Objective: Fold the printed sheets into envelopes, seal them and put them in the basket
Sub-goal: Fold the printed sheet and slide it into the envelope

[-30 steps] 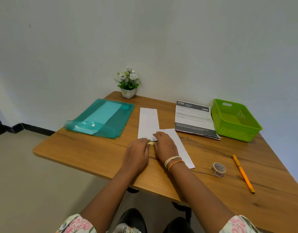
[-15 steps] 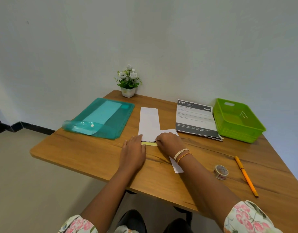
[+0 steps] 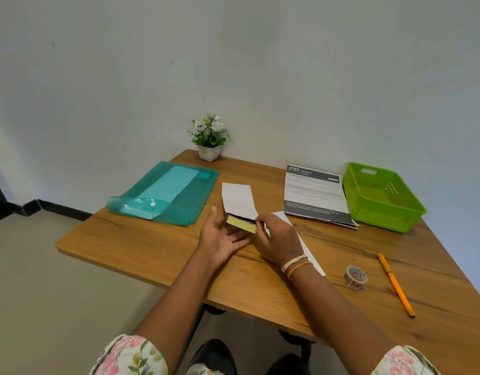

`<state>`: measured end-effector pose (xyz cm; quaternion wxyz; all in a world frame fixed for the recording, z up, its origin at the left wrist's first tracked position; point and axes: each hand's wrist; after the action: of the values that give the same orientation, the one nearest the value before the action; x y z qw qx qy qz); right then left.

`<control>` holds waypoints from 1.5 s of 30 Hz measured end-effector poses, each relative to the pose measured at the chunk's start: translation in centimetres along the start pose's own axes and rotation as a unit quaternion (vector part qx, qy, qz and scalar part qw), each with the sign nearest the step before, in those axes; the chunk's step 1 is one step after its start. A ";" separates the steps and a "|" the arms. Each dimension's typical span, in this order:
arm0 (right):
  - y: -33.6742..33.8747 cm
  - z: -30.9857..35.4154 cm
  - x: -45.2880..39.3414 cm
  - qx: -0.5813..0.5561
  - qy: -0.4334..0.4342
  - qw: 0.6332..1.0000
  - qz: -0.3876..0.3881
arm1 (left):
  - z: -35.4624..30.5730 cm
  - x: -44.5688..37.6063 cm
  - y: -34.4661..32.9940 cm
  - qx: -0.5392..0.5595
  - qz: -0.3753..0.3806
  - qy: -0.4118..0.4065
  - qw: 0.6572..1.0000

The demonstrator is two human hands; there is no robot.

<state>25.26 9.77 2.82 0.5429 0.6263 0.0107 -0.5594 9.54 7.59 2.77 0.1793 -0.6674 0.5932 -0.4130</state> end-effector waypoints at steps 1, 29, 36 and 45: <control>0.0 0.2 0.2 -0.008 0.003 1.000 0.000 | 0.0 0.0 -0.2 0.047 0.022 0.033 0.998; -0.3 4.5 -1.4 0.055 -0.022 0.995 0.074 | 0.8 0.3 -0.7 0.121 0.052 0.035 0.991; -0.1 5.2 -2.8 0.100 -0.034 0.988 0.109 | 0.8 0.7 -1.0 0.117 0.070 0.042 0.990; -0.3 4.6 -2.6 0.034 -0.056 0.993 0.102 | 0.7 0.6 -0.9 0.139 0.097 0.053 0.984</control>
<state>20.87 8.25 5.45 0.5757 0.6098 -0.1025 -0.5350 10.65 7.05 3.26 0.2774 -0.5528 0.6005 -0.5068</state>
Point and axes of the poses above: each hand's wrist, its own x-axis away from the middle knuckle, its own y-axis out of the back of the hand, z = x × y, and after that the axes turned 3 degrees about y, right-handed
